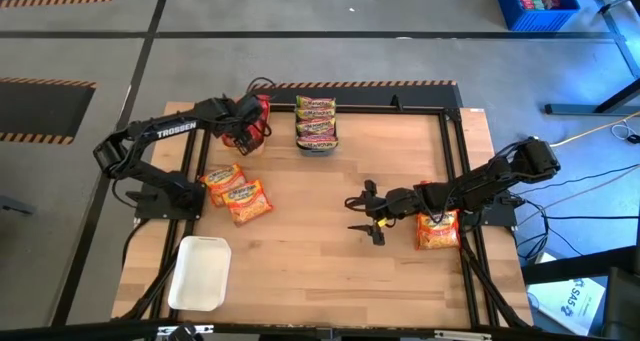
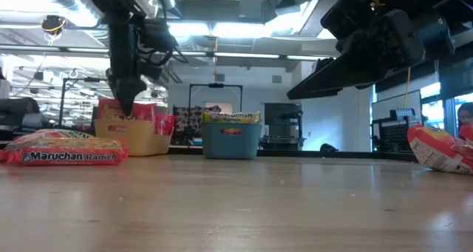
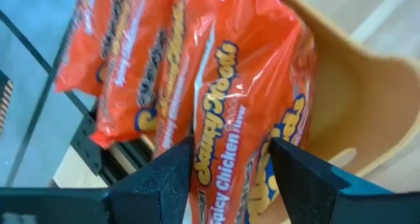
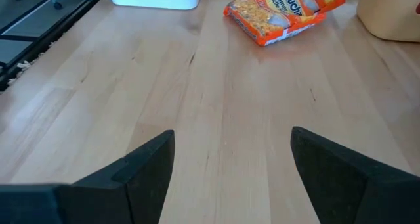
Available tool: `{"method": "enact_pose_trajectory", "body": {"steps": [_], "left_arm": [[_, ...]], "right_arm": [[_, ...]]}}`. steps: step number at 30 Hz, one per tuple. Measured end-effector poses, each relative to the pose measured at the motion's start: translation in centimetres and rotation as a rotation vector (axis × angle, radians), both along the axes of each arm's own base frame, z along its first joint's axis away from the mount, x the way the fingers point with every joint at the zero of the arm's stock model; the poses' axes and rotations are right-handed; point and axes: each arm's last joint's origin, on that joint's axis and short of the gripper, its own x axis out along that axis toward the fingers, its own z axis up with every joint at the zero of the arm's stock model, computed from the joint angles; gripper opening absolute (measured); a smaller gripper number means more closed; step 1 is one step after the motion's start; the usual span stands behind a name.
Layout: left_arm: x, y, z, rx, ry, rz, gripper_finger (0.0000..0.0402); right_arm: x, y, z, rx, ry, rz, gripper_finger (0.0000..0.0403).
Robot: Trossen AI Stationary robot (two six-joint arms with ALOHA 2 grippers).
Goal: Sort Maruchan noodles
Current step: Put the orange noodle pack into the yellow bin, then put the yellow noodle pack into the white bin
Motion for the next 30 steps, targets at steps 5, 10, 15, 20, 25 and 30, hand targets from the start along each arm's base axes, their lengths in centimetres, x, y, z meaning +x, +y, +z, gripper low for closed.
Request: {"method": "enact_pose_trajectory", "body": {"steps": [5, 10, 15, 20, 25, 30], "left_arm": [[0.1, -0.3, -0.2, -0.009, 0.011, -0.013, 0.0195], [1.0, -0.9, 1.5, 0.026, -0.016, -0.078, 0.0195], [1.5, -2.4, 4.3, 0.103, -0.101, -0.130, 0.0195], [2.5, -4.9, 6.6, 0.153, -0.323, -0.219, 0.0195], [4.9, -7.7, 6.9, 0.099, -0.547, -0.368, 0.0195], [6.9, -10.1, 5.0, -0.015, -0.593, -0.473, 0.0195]], "right_arm": [[0.0, 0.0, 0.0, 0.001, -0.004, 0.000, 0.0287], [0.1, 0.0, 0.1, 0.002, -0.012, 0.000, 0.0287], [0.1, 0.0, 0.1, 0.003, -0.013, 0.000, 0.0287], [0.1, 0.0, 0.3, 0.006, -0.027, 0.000, 0.0287], [0.2, 0.2, 0.6, 0.083, 0.160, -0.041, 0.0287], [-0.4, 1.8, 2.7, 0.077, 0.345, -0.130, 0.0287]]}}
